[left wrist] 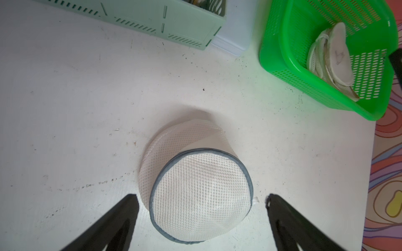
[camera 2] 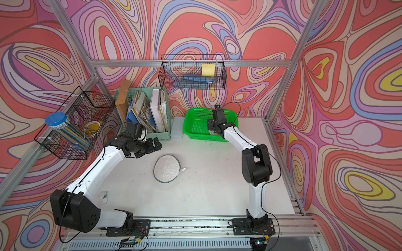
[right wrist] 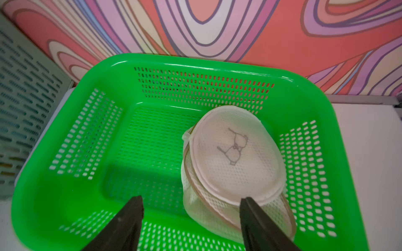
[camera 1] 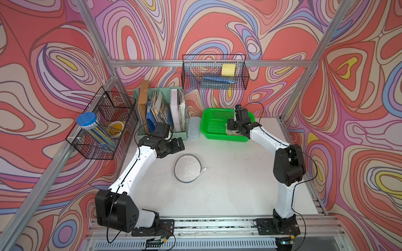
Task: Turn the laundry bag inside out
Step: Pick up the laundry bag and place it in the bin.
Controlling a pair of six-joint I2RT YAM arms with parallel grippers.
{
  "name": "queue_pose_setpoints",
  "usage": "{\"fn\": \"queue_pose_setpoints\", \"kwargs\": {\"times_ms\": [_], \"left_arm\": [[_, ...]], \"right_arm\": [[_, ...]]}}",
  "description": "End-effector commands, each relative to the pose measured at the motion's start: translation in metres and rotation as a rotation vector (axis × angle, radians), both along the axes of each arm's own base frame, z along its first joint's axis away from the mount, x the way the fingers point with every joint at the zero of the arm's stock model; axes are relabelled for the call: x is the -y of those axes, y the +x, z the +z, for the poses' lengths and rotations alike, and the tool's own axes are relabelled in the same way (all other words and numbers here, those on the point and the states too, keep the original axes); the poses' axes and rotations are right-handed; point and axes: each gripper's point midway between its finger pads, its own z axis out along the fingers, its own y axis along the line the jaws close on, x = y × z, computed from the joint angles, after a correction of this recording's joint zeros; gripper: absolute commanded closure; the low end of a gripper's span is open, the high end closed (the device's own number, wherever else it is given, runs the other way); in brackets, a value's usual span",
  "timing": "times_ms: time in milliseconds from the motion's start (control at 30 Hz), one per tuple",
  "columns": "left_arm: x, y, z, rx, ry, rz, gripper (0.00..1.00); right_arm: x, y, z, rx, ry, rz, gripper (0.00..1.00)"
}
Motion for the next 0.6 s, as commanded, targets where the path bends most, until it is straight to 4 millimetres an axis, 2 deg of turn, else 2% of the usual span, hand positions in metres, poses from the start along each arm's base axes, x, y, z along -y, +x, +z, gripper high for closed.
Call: {"fn": "queue_pose_setpoints", "kwargs": {"times_ms": [0,200,300,400,500,567], "left_arm": [[0.015,0.000,0.011,0.047,-0.040,-0.070,0.02],[0.017,0.000,0.011,0.036,-0.030,-0.083,0.01],[0.020,-0.001,0.010,0.011,-0.033,-0.104,0.01],[0.019,-0.001,0.010,-0.005,-0.026,-0.105,0.01],[0.018,-0.002,0.013,0.003,-0.024,-0.103,0.01],[0.018,-0.003,0.016,0.013,-0.022,-0.103,0.01]], "right_arm": [[0.000,0.007,-0.045,-0.132,-0.003,-0.008,0.32],[-0.009,0.042,-0.082,-0.152,-0.018,-0.004,0.39],[-0.011,0.052,-0.098,-0.152,-0.031,-0.007,0.44],[-0.007,0.060,-0.106,-0.143,-0.063,-0.019,0.52],[-0.003,0.063,-0.109,-0.130,-0.088,-0.024,0.72],[0.000,0.063,-0.109,-0.125,-0.096,-0.030,0.92]]}}
